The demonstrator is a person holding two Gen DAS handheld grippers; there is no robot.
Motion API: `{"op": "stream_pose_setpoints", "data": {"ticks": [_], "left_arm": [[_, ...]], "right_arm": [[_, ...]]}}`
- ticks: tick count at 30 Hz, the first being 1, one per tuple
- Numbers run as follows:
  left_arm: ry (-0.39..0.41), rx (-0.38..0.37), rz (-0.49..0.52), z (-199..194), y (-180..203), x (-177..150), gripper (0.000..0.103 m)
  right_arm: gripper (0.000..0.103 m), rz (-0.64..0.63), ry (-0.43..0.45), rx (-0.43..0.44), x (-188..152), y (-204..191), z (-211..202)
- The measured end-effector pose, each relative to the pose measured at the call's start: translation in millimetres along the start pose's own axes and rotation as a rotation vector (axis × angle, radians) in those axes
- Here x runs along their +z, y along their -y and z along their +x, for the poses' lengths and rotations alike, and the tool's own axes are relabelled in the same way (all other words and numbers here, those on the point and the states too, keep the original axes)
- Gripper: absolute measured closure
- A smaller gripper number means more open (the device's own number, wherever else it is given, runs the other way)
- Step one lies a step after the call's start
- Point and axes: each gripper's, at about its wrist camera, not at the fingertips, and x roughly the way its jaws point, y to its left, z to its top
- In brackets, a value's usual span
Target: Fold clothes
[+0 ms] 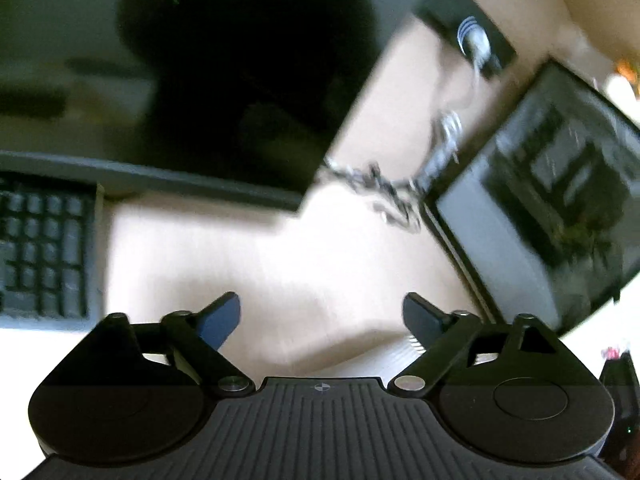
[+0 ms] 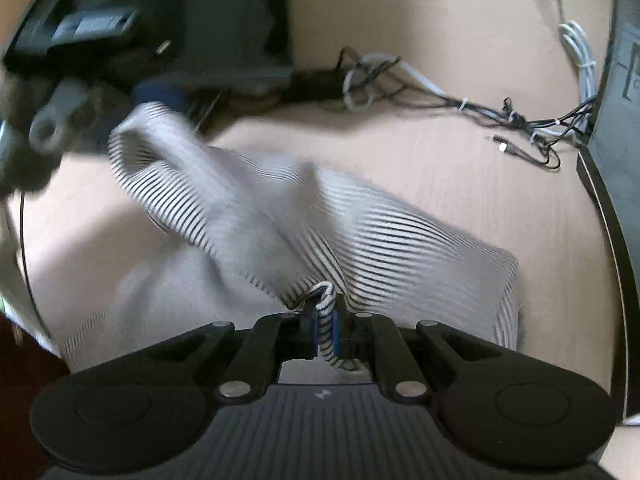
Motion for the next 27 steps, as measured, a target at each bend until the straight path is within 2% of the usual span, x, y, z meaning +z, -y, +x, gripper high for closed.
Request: {"op": "stream_pose_setpoints", "data": {"ticks": [3,5,6,7,9,11,14,16,18,20,22,23,25,27], "left_arm": [[-0.109,0.016,0.095,11.1,9.5,-21.5,0.030],[-0.173,0.060,0.170,13.3,12.2,-39.0,0.029],[-0.189,0.073,0.188,11.8,10.9,-44.9,0.028],[-0.200,0.074,0.186,9.6,8.4,-48.6,0.028],[-0.211,0.049,0.136,2.0,2.7,-49.0,0.026],[-0.214,-0.007,0.054,-5.7,-3.3,-46.2,0.020],[-0.250,-0.086,-0.051,-4.0,-7.8,-47.9,0.016],[-0.287,-0.102,-0.078,4.3,-7.6,-54.3,0.016],[-0.325,-0.084,-0.108,17.1,-7.7,-59.1,0.017],[-0.344,-0.083,-0.150,27.1,-9.5,-61.9,0.018],[-0.343,-0.092,-0.184,35.9,-9.3,-62.9,0.026],[-0.332,-0.086,-0.185,40.7,-9.2,-58.7,0.033],[-0.301,-0.067,-0.173,50.4,-8.9,-46.9,0.040],[-0.269,-0.047,-0.161,60.2,-8.5,-35.0,0.050]], "right_arm": [[0.094,0.002,-0.042,-0.018,-17.0,-1.4,-28.1],[0.085,0.089,-0.008,-0.008,-19.1,7.9,-67.0],[0.075,0.135,0.011,-0.003,-19.8,12.8,-87.4],[0.065,0.185,0.032,-0.008,-22.1,17.7,-104.4],[0.056,0.287,0.076,-0.025,-27.3,27.7,-136.9],[0.052,0.389,0.119,-0.042,-32.6,37.6,-169.4],[0.051,0.482,0.116,-0.043,-42.4,51.3,-163.0],[0.049,0.502,0.085,-0.017,-43.4,43.5,-143.7],[0.046,0.497,0.042,0.005,-41.4,38.5,-113.0],[0.043,0.490,0.012,0.021,-44.3,29.2,-101.3],[0.038,0.481,-0.003,0.050,-50.4,19.4,-98.5],[0.039,0.460,-0.003,0.053,-53.1,16.5,-100.0],[0.057,0.410,0.000,0.052,-58.2,11.5,-104.5],[0.064,0.394,0.007,0.046,-56.4,17.0,-91.1]]}}
